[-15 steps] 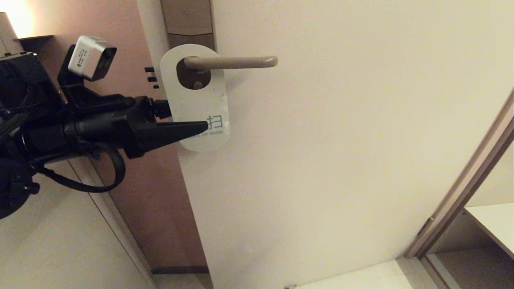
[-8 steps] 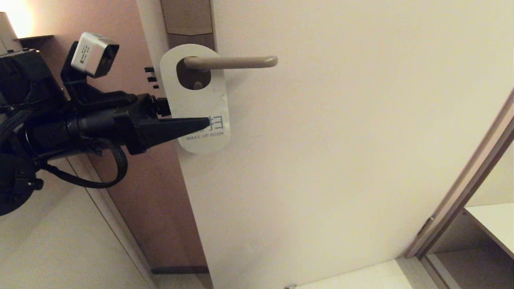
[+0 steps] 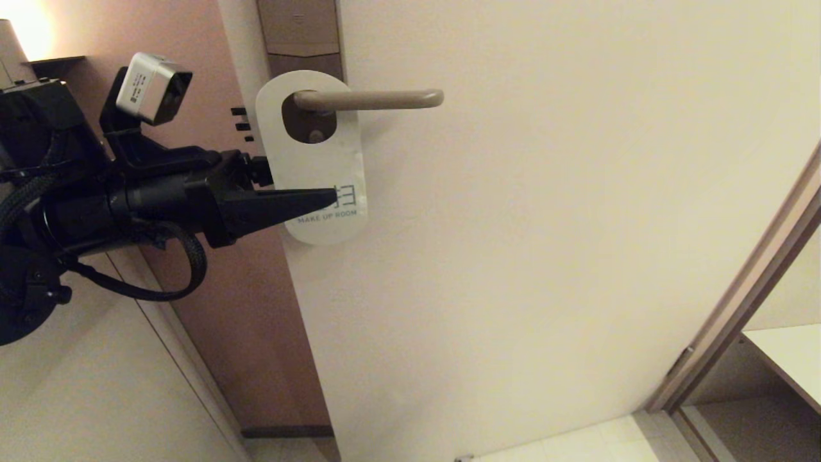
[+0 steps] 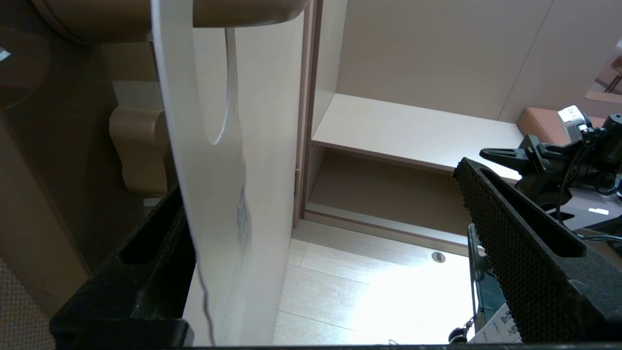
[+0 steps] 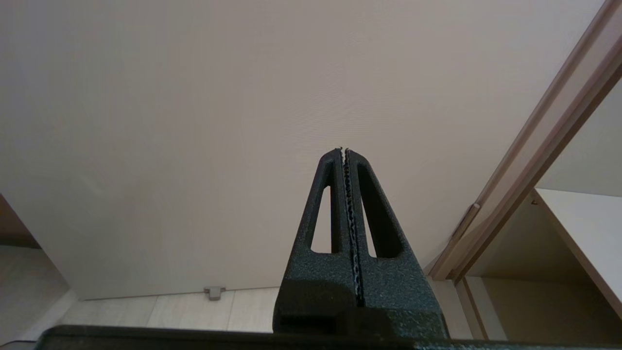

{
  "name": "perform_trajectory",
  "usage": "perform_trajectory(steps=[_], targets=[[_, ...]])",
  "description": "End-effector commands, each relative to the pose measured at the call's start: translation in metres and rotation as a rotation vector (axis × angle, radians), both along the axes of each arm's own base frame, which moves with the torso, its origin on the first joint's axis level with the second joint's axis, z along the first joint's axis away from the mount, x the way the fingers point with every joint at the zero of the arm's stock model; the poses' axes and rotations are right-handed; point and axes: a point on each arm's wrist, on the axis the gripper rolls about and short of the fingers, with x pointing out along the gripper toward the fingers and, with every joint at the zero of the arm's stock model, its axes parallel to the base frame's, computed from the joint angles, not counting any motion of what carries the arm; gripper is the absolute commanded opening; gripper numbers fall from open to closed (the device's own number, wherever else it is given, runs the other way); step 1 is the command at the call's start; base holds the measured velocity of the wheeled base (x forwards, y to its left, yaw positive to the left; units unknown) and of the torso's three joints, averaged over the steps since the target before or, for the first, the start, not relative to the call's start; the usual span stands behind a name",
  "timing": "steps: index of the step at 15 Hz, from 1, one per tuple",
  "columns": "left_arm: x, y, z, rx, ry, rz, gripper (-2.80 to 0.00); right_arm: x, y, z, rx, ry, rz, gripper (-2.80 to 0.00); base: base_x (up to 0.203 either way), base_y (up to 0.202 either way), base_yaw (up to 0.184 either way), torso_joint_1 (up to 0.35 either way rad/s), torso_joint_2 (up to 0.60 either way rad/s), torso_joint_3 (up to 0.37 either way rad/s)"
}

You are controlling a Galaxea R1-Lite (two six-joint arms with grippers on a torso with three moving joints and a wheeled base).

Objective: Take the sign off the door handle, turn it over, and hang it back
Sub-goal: Take down the sign

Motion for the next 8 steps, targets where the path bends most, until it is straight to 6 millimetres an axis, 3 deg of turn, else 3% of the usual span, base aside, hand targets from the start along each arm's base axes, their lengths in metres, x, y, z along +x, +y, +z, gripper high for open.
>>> perform_trajectory(steps=[1,8], targets=[[0.0001,0.0000,-0.0004,0.000,-0.001,-0.005,0.00,0.0001,0.0000,0.0000,-0.001,0.001,0.001,-2.80,0.000,0.000,0.000,0.000,0.00,0.000],[0.0003,0.0000,0.0007,-0.004,-0.015,-0.004,0.00,0.0001,0.0000,0.0000,-0.002,0.001,0.001,-2.80,0.000,0.000,0.000,0.000,0.00,0.000]])
